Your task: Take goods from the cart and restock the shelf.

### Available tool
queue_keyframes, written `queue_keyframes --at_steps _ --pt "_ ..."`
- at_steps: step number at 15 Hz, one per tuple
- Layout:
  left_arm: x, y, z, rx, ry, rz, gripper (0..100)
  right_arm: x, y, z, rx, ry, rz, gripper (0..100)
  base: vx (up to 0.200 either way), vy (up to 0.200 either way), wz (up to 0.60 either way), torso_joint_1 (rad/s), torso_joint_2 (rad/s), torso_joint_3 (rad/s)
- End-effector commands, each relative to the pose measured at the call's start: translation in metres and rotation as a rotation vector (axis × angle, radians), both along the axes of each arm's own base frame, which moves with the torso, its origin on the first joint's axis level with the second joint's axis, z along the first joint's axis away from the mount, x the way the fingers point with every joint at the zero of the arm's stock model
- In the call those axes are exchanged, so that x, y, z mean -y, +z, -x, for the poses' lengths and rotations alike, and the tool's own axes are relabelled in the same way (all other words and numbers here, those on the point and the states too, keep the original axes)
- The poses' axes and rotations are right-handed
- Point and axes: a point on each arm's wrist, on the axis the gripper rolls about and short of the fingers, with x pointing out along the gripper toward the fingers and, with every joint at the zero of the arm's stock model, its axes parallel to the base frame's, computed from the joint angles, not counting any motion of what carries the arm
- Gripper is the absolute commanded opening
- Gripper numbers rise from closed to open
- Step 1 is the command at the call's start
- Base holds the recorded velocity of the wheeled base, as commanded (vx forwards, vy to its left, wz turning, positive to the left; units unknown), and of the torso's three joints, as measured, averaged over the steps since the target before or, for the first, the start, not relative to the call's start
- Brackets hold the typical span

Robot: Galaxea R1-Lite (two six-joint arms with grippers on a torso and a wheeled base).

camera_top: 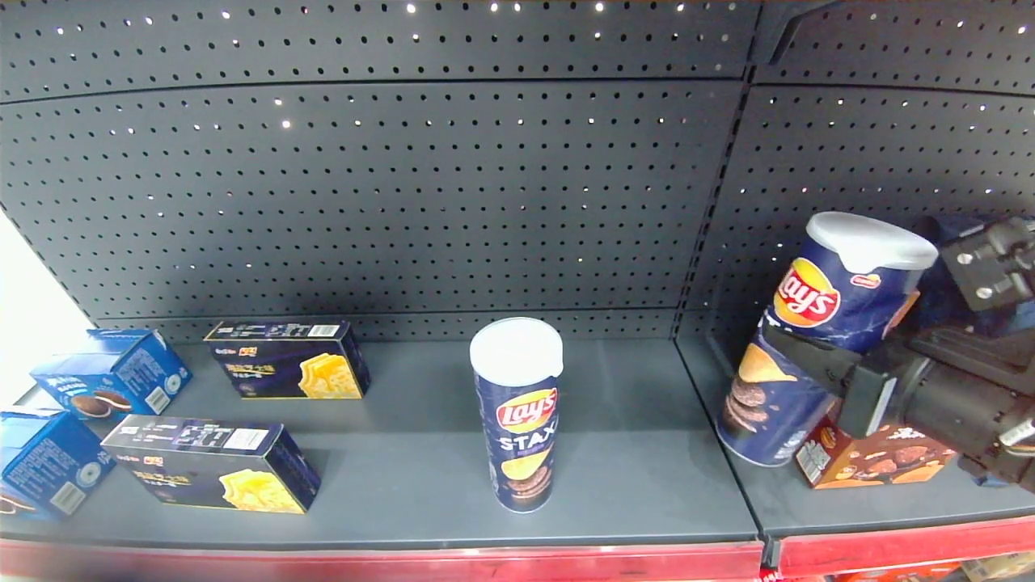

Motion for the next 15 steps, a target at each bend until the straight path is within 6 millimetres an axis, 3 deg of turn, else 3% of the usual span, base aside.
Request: queue_keyframes --at_steps 1,7,10,15 --pt "0.0 0.0 0.0 0.0 0.001 -0.001 100 -0.021 -0.005 -0.031 -0.029 0.004 0.013 0 0.0 0.0 0.0 0.0 0.0 0.0" --pt "0.0 0.0 0.0 0.0 0.001 0.001 100 -0.051 -0.018 -0.083 0.015 -0.04 -0.012 0 0.0 0.0 0.0 0.0 0.0 0.0" --pt "0.0 0.0 0.0 0.0 0.001 0.001 100 -0.08 -0.032 -0.114 -0.005 -0.136 0.011 0 0.0 0.0 0.0 0.0 0.0 0.0" --pt "0.0 0.0 0.0 0.0 0.001 0.001 100 -0.11 -0.035 -0.123 0.007 -0.129 0.007 0 0.0 0.0 0.0 0.0 0.0 0.0"
